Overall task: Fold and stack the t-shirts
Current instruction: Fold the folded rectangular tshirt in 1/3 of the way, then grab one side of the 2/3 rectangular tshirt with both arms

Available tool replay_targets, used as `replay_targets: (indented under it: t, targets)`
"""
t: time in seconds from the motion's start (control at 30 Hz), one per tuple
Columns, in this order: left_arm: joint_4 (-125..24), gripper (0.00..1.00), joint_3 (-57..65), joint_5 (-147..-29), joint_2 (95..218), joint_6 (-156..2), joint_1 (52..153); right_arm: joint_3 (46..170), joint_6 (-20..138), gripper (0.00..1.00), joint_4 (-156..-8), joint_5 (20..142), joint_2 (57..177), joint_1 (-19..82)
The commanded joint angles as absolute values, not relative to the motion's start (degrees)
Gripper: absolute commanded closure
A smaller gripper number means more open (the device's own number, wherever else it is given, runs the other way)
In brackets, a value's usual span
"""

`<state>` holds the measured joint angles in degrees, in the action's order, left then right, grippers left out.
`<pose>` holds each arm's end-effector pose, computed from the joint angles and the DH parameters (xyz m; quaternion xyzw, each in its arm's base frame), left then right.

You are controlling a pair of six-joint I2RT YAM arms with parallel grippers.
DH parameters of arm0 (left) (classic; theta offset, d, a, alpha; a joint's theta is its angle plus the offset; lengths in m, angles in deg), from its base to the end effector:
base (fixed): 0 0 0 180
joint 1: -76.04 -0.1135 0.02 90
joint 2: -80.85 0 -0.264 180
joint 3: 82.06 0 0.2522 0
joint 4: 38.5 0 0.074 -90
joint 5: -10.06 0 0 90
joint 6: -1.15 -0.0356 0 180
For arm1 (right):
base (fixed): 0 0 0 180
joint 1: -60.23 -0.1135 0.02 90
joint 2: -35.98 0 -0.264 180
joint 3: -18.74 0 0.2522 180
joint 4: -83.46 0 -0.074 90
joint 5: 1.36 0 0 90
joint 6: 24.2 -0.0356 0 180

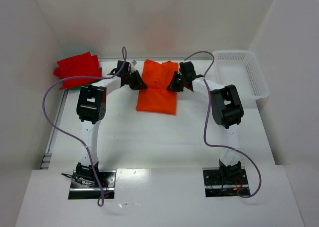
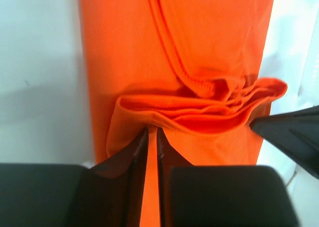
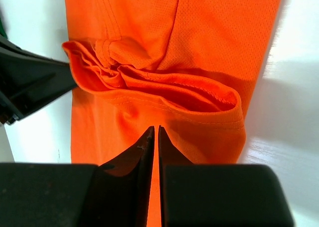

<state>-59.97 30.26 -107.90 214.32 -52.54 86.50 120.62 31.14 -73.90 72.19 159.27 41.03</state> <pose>0.5029 -0.1098 0.1427 -0.1042 0.8878 -0.3578 0.2701 0.4476 0.1665 0.1669 0.0672 0.9104 0.2924 0.2848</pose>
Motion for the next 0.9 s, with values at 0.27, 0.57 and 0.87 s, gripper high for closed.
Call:
replay_targets:
  t: [0.27,0.57,0.87]
  targets:
    - [-57.53,0.54,33.30,-102.36,209.62,-55.89,82.98,127.50,39.07,0.91,-70.75,78.44,163.16,42.92]
    - [-58.86,0.27,19.00,-106.38,193.37,-59.94,82.28,118.83,39.69,0.50,-72.24,81.16,147.80,43.45]
    - [-61.31,0.25,1.76,-107.11,182.90,-61.09,85.35,96.07,36.36,0.42,-74.61,79.32,129.78,43.45]
